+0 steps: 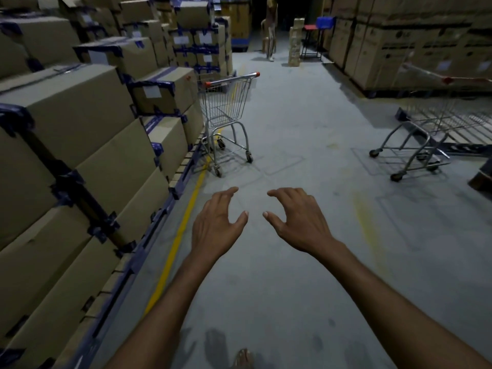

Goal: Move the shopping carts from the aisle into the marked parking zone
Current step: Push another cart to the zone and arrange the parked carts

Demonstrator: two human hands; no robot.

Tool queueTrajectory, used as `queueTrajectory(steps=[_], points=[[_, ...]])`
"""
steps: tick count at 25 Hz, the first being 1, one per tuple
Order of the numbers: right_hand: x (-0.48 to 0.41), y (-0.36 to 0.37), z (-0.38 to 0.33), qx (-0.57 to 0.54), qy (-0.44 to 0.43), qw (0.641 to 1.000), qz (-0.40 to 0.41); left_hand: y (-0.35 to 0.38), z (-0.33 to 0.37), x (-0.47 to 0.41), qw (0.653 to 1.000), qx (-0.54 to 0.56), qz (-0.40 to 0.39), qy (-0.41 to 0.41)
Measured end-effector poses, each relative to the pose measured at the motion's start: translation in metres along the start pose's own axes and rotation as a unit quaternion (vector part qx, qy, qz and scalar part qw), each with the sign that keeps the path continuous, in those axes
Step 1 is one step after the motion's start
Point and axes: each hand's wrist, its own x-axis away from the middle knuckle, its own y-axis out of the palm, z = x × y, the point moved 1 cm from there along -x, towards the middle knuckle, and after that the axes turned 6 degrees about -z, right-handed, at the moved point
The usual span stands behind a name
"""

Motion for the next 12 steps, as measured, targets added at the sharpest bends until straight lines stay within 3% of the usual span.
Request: queueTrajectory(steps=[12], points=[[-0.219, 0.05, 0.075, 0.057, 0.047, 0.997, 0.018, 0.037, -0.066, -0.234, 0.998, -0.044, -0.009, 0.044]])
